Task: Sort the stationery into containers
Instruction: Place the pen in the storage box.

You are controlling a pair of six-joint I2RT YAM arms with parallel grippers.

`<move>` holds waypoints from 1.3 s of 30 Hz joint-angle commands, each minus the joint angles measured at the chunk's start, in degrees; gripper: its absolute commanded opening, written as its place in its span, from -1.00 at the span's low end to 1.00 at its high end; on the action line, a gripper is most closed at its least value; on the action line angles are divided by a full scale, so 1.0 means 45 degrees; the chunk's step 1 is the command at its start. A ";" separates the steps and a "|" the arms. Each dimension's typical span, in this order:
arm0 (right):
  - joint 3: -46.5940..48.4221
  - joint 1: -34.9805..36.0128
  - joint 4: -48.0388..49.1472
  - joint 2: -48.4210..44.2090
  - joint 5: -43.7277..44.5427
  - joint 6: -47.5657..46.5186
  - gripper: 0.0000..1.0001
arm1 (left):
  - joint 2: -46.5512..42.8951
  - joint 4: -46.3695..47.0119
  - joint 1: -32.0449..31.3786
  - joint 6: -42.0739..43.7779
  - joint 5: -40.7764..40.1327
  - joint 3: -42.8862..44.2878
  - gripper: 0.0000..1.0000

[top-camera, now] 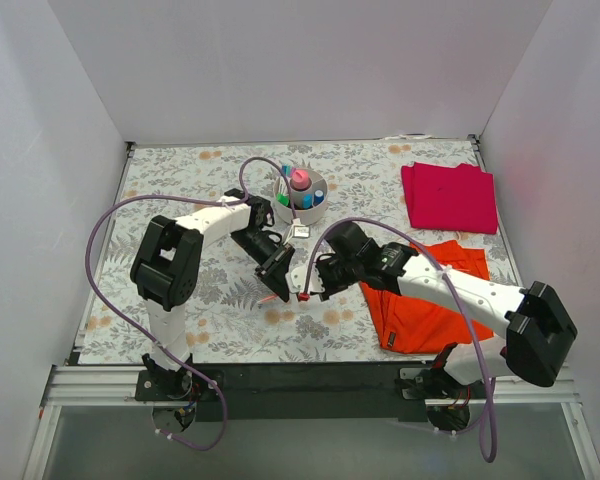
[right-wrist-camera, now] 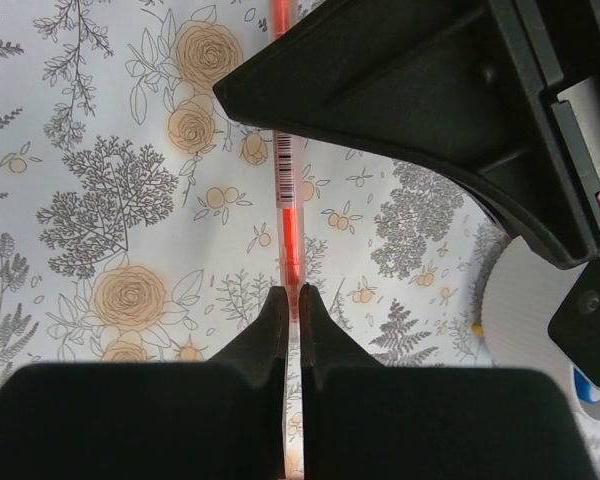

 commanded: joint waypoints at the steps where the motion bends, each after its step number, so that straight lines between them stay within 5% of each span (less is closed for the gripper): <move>1: 0.1580 0.0295 0.1784 0.0112 -0.2293 0.0978 -0.97 | -0.0496 0.1964 -0.0236 -0.0908 -0.0063 -0.0227 -1.00; 32: 0.2479 0.0354 0.2155 0.1167 -0.4521 0.2190 -0.97 | 0.0421 0.3489 -0.0490 -0.1787 -0.0688 -0.0150 -1.00; 39: 0.2576 0.0295 0.1124 0.0777 -0.3276 0.1994 -0.97 | 0.0305 0.2923 -0.0490 -0.1339 -0.0805 -0.0051 -1.00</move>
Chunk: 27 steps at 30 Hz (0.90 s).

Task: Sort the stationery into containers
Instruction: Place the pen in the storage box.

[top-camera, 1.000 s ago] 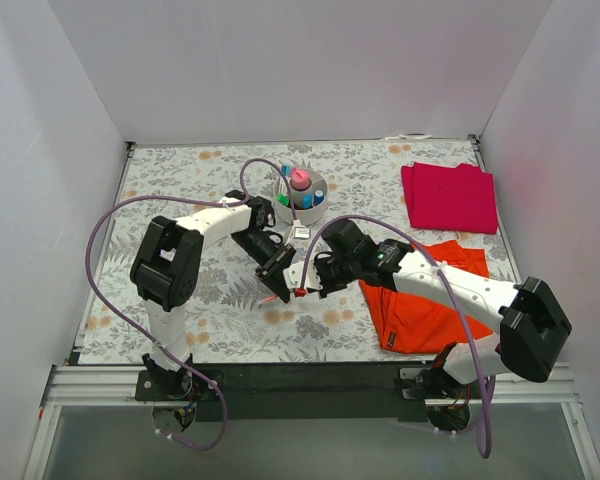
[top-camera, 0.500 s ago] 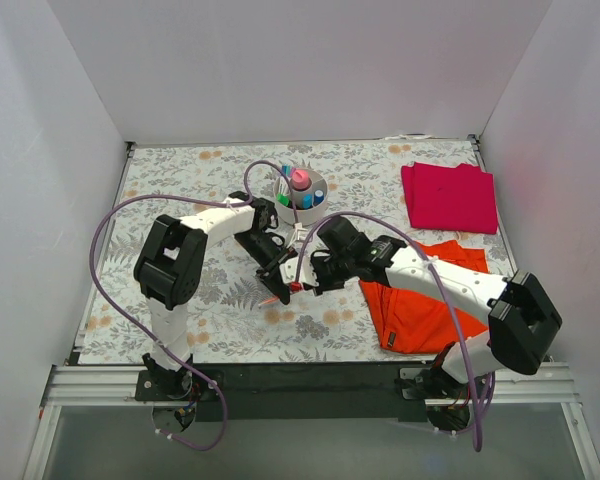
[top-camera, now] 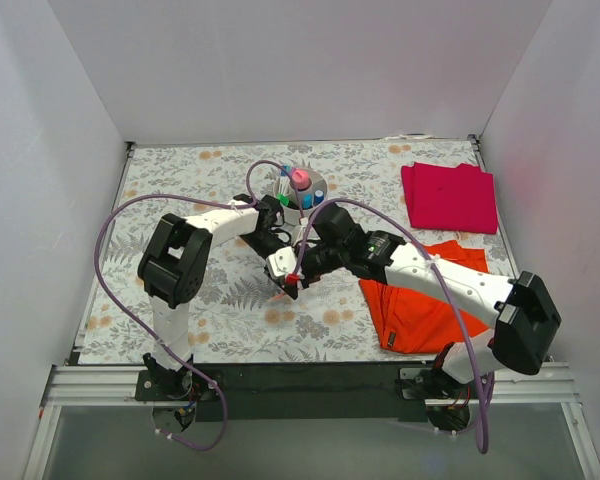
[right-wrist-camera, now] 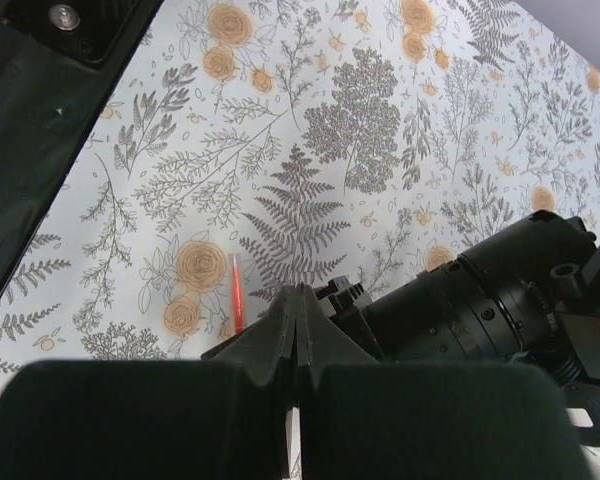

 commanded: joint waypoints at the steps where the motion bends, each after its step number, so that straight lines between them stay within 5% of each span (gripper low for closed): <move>1: 0.0318 -0.0292 -0.0745 -0.0699 0.0594 0.0245 -0.97 | -0.0389 -0.0318 -0.0038 0.0594 -0.0023 0.0211 -1.00; 3: 0.0144 -0.0546 -0.1212 -0.1420 0.1449 0.0460 -0.87 | -0.0683 -0.0767 -0.0018 0.0733 -0.0179 0.0230 -1.00; 9: -0.0170 -0.0801 -0.1958 -0.4487 0.4669 0.1298 0.06 | -0.1230 -0.2038 0.0293 0.1242 -0.0629 0.0913 -1.00; 10: -0.0093 -0.0859 -0.1841 -0.4741 0.5239 0.1804 0.33 | -0.1347 -0.1980 0.0449 0.1087 -0.0668 0.0972 -1.00; 13: 0.0316 -0.1519 -0.1469 -0.5057 0.7390 0.5588 0.70 | -0.1816 -0.1804 0.0567 0.0851 -0.0922 0.1634 -1.00; 22: 0.1235 -0.7744 -0.1353 -0.3204 0.1560 1.2969 0.55 | -0.3629 0.0886 0.0606 -0.1291 -0.2599 0.3395 -1.00; 27: 0.1469 -0.8672 0.1181 -0.1446 -0.2287 1.5183 0.20 | -0.4902 0.5065 0.0626 -0.3344 -0.3674 0.2674 -1.00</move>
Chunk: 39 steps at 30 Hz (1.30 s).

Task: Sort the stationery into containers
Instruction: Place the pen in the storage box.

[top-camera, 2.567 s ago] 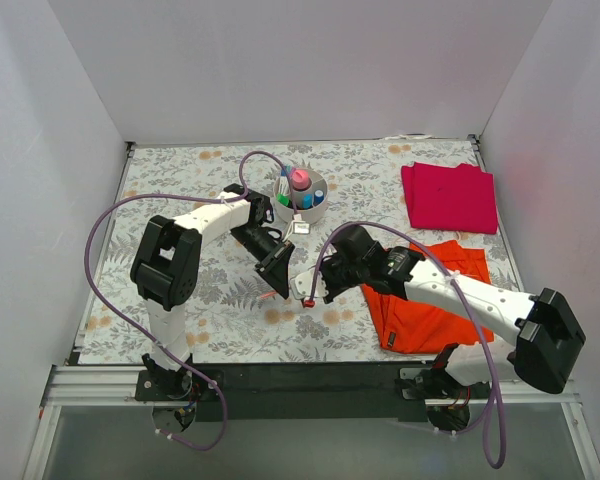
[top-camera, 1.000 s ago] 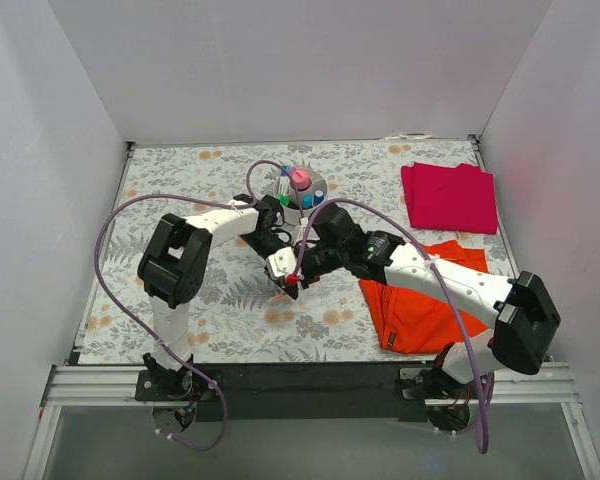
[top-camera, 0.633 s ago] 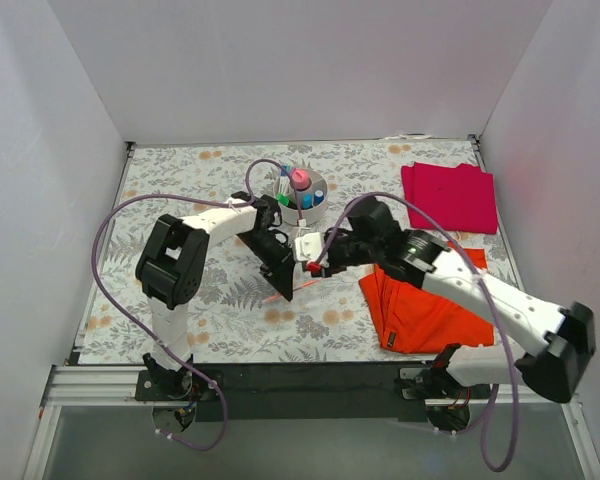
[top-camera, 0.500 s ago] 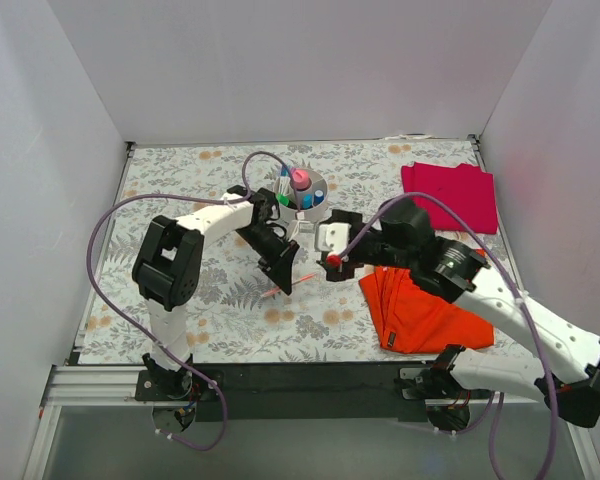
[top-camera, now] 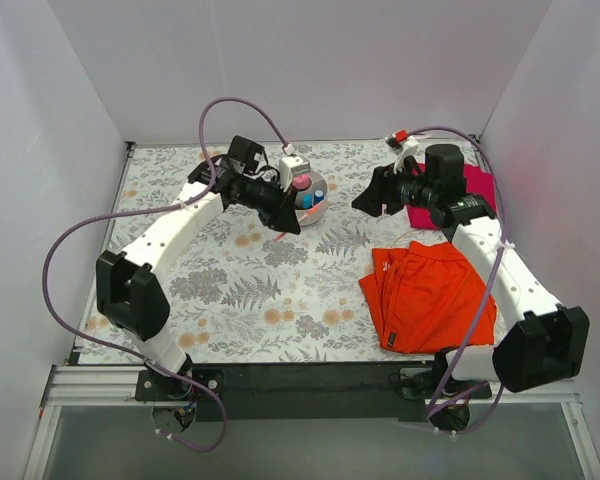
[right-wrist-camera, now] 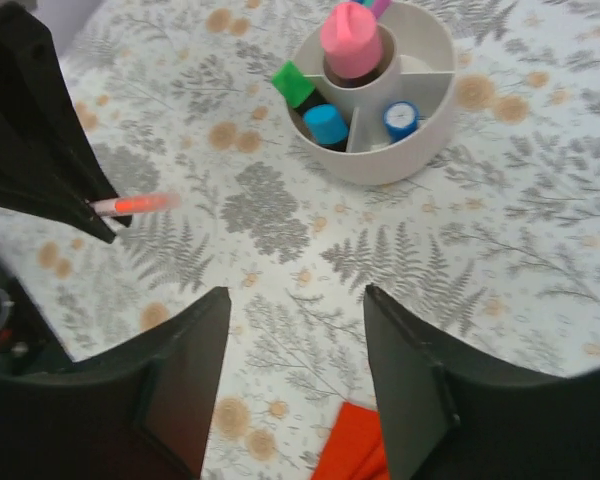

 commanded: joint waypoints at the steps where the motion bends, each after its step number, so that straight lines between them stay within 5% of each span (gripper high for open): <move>1: 0.0940 -0.0454 0.2536 0.1023 -0.4052 0.3825 0.18 | -0.1483 0.4097 0.0048 -0.2414 -0.1512 -0.0590 -1.00; 6: 0.0200 -0.0494 0.7080 0.1825 -0.4797 0.7224 0.21 | -0.0883 0.6583 0.0126 -0.5462 -0.2415 -0.0401 -1.00; 12: -0.0483 -0.0513 1.0366 0.2412 -0.4874 0.9218 0.19 | 0.0194 0.6857 0.0223 -0.5973 -0.2826 0.1062 -1.00; 39: 0.0355 0.0462 1.2871 0.4638 -0.3429 0.9514 0.10 | 0.0352 0.7228 0.0146 -0.6422 -0.0424 0.0891 -1.00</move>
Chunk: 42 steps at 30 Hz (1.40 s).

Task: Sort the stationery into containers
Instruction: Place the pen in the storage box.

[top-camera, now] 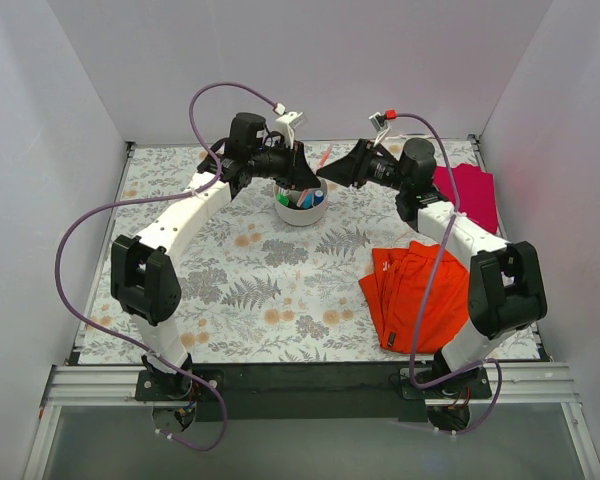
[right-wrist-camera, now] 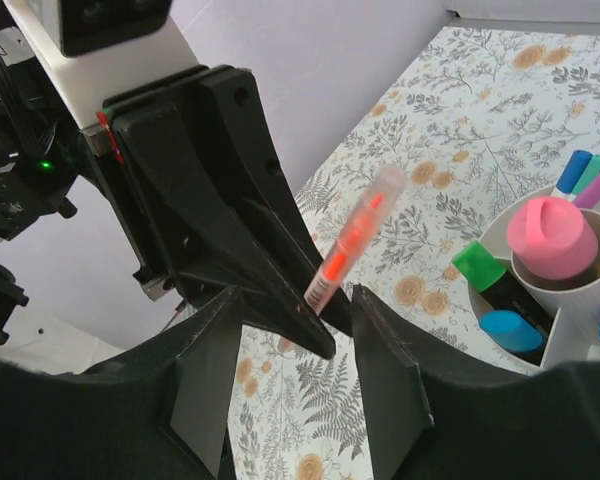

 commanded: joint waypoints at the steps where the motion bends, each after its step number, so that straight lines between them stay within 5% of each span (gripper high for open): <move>1: 0.0880 0.0225 0.1059 0.0218 0.0268 0.0066 0.03 | -0.0722 0.0273 -0.0087 -0.0055 0.0625 -0.0241 -1.00; 3: 0.0958 0.0264 0.1098 0.0317 0.0307 0.0086 -0.01 | -0.0702 0.0273 -0.0126 -0.0035 0.0723 -0.0222 -1.00; 8: 0.1154 0.0264 0.1215 0.0571 0.0151 0.0009 -0.53 | -0.0663 0.0292 -0.0166 -0.0093 0.0606 -0.0202 -1.00; 17: 0.0997 0.0303 0.1215 0.0688 0.0326 0.0028 -0.36 | -0.0487 0.0331 -0.0166 -0.0074 0.0918 -0.0065 -1.00; 21: 0.1290 0.0323 0.1293 0.0864 0.0209 -0.0147 -0.97 | -0.0429 0.0370 -0.0166 -0.0074 0.0900 -0.0124 -1.00; 22: 0.1368 0.0284 0.1293 0.0883 0.0190 -0.0399 -0.97 | -0.0448 0.0370 -0.0166 -0.0035 0.0744 -0.0124 -1.00; 24: 0.1659 0.0226 0.1274 0.0923 -0.0140 -0.0829 -0.97 | -0.0487 0.0273 -0.0146 0.0101 -0.0169 0.0070 -0.43; 30: 0.2325 -0.0165 0.0378 0.0786 -0.0592 -0.4439 -0.97 | -0.0955 -0.1581 0.0612 0.2248 -0.2633 0.1243 0.38; 36: 0.2852 0.0029 -0.0581 0.1292 0.0558 -0.8381 -0.97 | -0.2261 -0.1604 0.2701 0.2796 -0.3826 0.0308 0.62; 42: 0.3945 0.0069 -0.0777 0.3339 0.1379 -0.9620 -0.97 | -0.2538 -0.1212 0.3565 0.2934 -0.4531 -0.0709 0.64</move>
